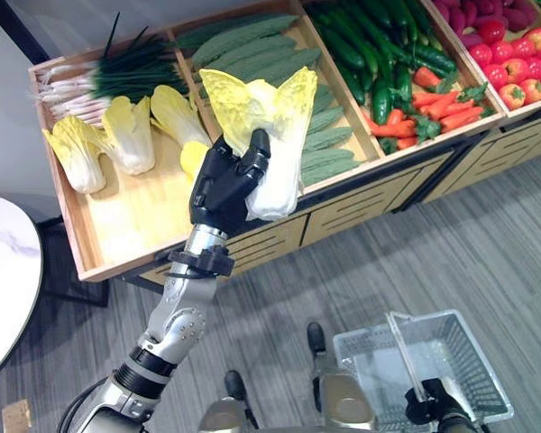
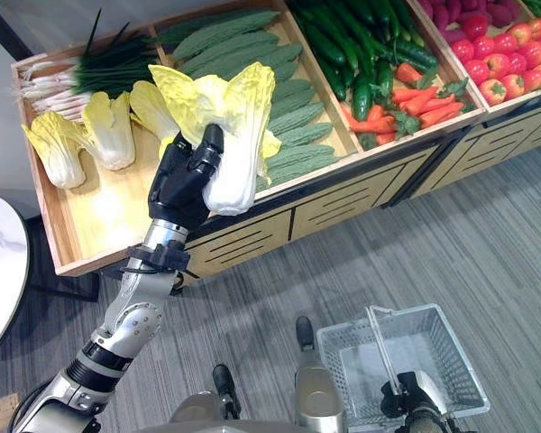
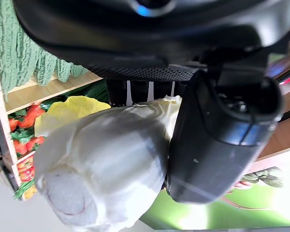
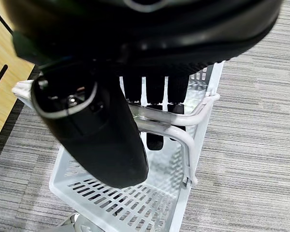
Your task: Get the vegetables into the basket
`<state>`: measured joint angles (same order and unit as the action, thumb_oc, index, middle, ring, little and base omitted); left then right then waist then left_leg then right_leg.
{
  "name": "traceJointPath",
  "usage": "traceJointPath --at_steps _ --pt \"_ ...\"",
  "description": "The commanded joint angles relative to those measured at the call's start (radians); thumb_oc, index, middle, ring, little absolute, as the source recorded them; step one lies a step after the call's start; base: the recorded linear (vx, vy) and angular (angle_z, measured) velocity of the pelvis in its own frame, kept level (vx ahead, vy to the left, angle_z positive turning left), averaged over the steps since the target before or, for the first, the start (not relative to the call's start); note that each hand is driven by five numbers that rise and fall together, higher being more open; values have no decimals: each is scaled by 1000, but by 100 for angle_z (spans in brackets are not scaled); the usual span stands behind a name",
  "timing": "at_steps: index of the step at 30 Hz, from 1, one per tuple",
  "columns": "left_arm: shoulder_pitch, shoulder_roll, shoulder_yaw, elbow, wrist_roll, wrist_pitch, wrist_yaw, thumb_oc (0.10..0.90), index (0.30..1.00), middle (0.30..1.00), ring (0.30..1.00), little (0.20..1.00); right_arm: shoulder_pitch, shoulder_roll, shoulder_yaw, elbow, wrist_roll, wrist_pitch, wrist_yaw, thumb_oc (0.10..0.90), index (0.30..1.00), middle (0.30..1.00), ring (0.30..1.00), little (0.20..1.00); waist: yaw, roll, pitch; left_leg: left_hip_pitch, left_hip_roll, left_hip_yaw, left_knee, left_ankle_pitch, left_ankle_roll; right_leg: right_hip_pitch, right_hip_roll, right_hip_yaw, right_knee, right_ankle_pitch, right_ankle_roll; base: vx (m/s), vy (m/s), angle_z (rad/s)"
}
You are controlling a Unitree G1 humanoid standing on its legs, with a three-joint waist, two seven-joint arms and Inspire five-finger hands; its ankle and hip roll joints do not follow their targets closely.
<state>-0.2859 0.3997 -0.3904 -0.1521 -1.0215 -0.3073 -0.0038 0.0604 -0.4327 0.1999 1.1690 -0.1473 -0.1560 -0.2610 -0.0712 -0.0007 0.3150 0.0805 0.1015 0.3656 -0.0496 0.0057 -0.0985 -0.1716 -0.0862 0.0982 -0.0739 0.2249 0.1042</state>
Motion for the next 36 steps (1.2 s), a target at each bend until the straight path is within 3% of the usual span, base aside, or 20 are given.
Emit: traceJointPath --at_steps 1,4,7,10,11,14,15,20,23,25,26,30,36 --pt "-95 32 -4 -105 12 -60 -91 400 300 300 300 300 7 -22 13 -22 36 -25 -23 400 300 300 300 300 -9 -64 -5 -45 1 -20 144 -97 -6 35 -98 12 151 -183 91 -22 151 -13" --pt "-99 38 -10 -99 12 -64 -96 400 300 300 300 300 9 -14 11 -29 32 -26 -21 400 300 300 300 300 -20 -77 3 -38 -17 19 139 -112 10 5 -105 46 152 -142 120 -25 153 -32" --pt "-103 56 -3 -97 12 -74 -101 400 300 300 300 300 16 -8 19 -57 17 -28 -19 400 300 300 300 300 -40 -93 13 -36 -31 73 124 -116 20 -37 -113 67 127 -49 158 -77 132 -49" --pt "-101 81 4 -87 7 -71 -103 400 300 300 300 300 5 4 28 -48 12 -23 -19 400 300 300 300 300 -22 -82 19 -43 -14 125 116 -110 38 -63 -132 -41 204 -94 143 -104 121 -65" --pt "-102 83 5 -82 11 -68 -102 400 300 300 300 300 4 7 27 -42 10 -20 -16 400 300 300 300 300 -17 -67 16 -35 -9 122 108 -131 39 -46 -140 -78 242 -139 141 -44 139 -98" --pt "-98 89 11 -76 17 -64 -103 400 300 300 300 300 1 11 28 -26 9 -18 -16 400 300 300 300 300 -7 -57 11 -33 2 148 98 -117 49 -18 -146 -121 353 -195 121 -86 92 -51" --pt "-89 96 22 -85 16 -61 -104 400 300 300 300 300 -3 12 24 -22 16 -21 -18 400 300 300 300 300 15 -50 1 -38 14 187 95 -103 54 12 -167 -177 413 -212 113 -103 22 -42" --pt "-84 109 35 -99 30 -56 -104 400 300 300 300 300 -13 11 30 -36 21 -23 -19 400 300 300 300 300 50 -73 -21 -36 20 236 82 -78 43 98 -166 -199 346 -203 120 -39 -46 -82" --pt "-71 114 52 -105 39 -53 -103 400 300 300 300 300 -9 17 33 -43 17 -24 -18 400 300 300 300 300 65 -84 -22 -31 41 277 101 -70 30 133 -160 -262 262 -235 112 -25 -132 -44" --pt "-69 111 52 -103 41 -53 -102 400 300 300 300 300 -9 20 33 -42 17 -23 -18 400 300 300 300 300 65 -83 -23 -31 48 280 108 -65 23 139 -147 -263 245 -254 107 -6 -146 -26" --pt "-61 107 54 -99 46 -51 -96 400 300 300 300 300 5 23 25 -46 22 -22 -17 400 300 300 300 300 55 -84 -22 -36 73 290 123 -41 -1 169 -114 -271 185 -284 88 -5 -169 -20" --pt "-51 97 55 -91 46 -43 -99 400 300 300 300 300 42 16 -5 -44 45 -21 -19 400 300 300 300 300 38 -80 -22 -30 99 284 132 -15 -28 213 -85 -270 116 -289 74 -2 -171 -26" --pt "-46 78 43 -79 36 -37 -100 400 300 300 300 300 72 6 -34 -30 67 -21 -21 400 300 300 300 300 19 -61 -22 -11 127 285 126 17 -54 239 -57 -262 105 -306 53 0 -108 -13"
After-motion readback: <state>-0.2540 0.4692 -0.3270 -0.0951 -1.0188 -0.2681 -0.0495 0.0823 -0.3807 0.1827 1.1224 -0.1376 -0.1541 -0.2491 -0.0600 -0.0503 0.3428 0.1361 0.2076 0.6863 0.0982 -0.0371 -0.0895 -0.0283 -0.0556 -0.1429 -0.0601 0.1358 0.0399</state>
